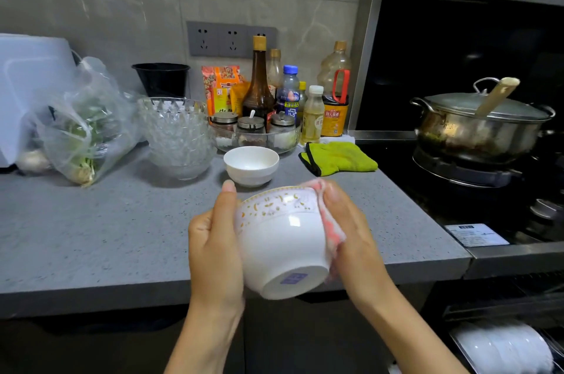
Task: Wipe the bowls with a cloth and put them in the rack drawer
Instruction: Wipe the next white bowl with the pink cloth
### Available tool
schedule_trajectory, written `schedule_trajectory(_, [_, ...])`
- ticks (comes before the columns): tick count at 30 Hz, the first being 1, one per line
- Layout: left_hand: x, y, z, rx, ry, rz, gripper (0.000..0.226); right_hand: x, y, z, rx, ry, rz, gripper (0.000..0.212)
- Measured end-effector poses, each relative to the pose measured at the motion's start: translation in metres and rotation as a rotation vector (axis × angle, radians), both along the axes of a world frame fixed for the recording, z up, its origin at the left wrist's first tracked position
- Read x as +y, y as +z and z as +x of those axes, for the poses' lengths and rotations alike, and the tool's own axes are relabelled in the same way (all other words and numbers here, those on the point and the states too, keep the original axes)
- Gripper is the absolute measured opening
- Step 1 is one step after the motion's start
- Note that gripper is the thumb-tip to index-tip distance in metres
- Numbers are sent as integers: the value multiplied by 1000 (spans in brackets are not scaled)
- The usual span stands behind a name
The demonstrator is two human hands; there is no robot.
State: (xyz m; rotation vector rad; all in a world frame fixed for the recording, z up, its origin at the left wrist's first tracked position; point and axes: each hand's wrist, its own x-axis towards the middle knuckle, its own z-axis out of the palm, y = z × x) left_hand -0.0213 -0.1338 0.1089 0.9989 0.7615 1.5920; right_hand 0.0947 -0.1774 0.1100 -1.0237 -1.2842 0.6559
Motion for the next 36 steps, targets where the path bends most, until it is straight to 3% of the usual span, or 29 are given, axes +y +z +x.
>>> schedule_trajectory(2, [2,0,-4,-43,-68,-33,51,1,2,2,94,59,-71,51])
schedule_trajectory(4, [7,-2,-8,-24,-134,-32,54,2,1,7,28,53,-98,87])
schedule_trajectory(5, [9,-1,-10,44,-152,-12,55,2,3,9,-4,37,-98,92])
schedule_trajectory(9, [11,8,-16,393,-182,166,64,1,18,15,-136,36,-37,60])
schedule_trajectory(14, [13,13,-11,668,-244,463,84,2,21,11,-465,-26,47,51])
schedule_trajectory(16, [10,11,-9,644,-191,485,78,-1,14,6,-455,-76,112,52])
schedule_trajectory(18, [5,10,-8,520,-86,401,68,-2,4,4,-320,-103,120,52])
schedule_trajectory(22, [5,6,-6,231,43,177,69,15,-5,-4,-164,-99,6,29])
schedule_trajectory(23, [5,6,-4,237,82,179,67,13,-6,-8,-223,-132,41,34])
schedule_trajectory(27, [0,5,4,300,175,252,67,-8,-13,-29,-784,-387,294,47])
schedule_trajectory(29, [-4,5,6,316,173,260,67,-4,-13,-28,-848,-438,344,46])
schedule_trajectory(31, [-4,5,6,350,163,245,70,-1,-6,-22,-769,-387,329,44])
schedule_trajectory(36, [-2,3,-1,147,-44,107,70,-1,3,-7,-201,-98,88,38])
